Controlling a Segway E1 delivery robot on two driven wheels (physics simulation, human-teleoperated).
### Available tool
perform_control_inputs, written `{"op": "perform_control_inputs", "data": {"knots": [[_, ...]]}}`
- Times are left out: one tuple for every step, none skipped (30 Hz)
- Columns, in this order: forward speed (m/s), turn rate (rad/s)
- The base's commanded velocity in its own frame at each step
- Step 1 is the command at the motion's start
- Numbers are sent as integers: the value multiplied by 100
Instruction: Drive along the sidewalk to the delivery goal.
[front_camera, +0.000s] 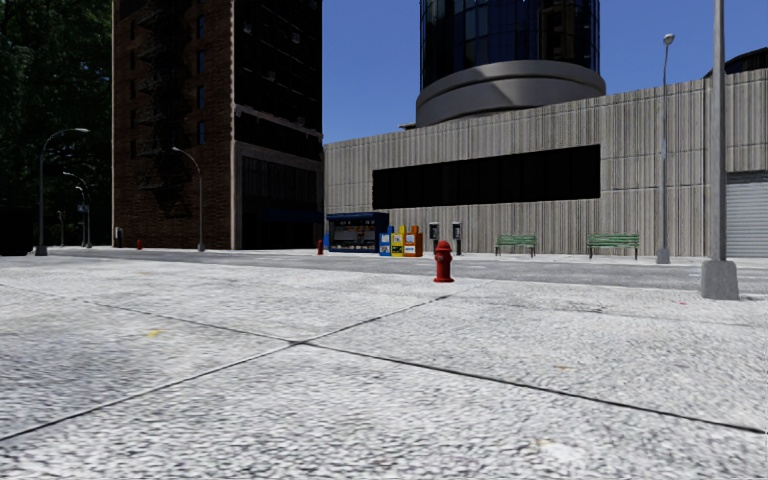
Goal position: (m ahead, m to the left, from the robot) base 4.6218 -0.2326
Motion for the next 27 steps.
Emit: {"op": "perform_control_inputs", "data": {"knots": [[200,0],[200,0],[200,0],[200,0],[200,0],[200,0],[200,0],[200,0],[200,0],[200,0],[200,0],[200,0],[200,0],[200,0],[193,0],[177,-9],[177,-9],[159,-19],[152,-21],[150,-22],[150,-22],[150,-23],[149,-23],[149,-23],[149,-23],[149,-23],[149,-23]]}}
